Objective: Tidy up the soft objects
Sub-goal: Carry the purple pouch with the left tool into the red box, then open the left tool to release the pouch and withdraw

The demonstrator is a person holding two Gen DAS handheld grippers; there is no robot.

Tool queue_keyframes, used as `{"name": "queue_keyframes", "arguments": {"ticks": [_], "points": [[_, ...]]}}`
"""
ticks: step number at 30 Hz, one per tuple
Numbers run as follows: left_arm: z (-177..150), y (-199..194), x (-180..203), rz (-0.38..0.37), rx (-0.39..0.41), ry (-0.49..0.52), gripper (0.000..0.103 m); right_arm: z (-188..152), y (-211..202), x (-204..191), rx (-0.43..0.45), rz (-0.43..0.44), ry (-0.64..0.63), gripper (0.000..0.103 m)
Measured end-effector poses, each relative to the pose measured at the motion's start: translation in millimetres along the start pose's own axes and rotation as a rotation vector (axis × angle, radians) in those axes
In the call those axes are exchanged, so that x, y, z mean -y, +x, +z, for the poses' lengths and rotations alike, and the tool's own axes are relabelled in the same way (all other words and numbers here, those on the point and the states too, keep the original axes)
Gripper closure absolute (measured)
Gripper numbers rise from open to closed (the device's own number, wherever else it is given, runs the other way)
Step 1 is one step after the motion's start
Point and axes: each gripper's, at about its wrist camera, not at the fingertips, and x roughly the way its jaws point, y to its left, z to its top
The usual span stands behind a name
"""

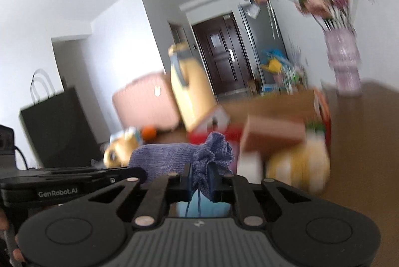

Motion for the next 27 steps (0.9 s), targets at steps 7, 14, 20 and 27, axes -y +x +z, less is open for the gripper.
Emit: {"name": "queue_keyframes", "arguments": {"ticks": [7, 14, 20, 27], "points": [[146, 128, -53, 0.035, 0.003, 0.072, 0.096, 149, 157, 41, -0.08, -0.05, -0.065, 0.091], [183, 301, -138, 0.135, -0.247, 0.012, 0.096, 174, 352, 126, -0.463, -0.108, 0.092, 0.091], [166, 371, -158, 0.246, -0.348, 0.132, 0.075, 156, 419, 161, -0.589, -0.114, 0.185, 0.078], [169, 358, -161, 0.21, -0.355, 0.136, 0.073, 174, 393, 165, -0.52, -0.139, 0.19, 0.058]]}}
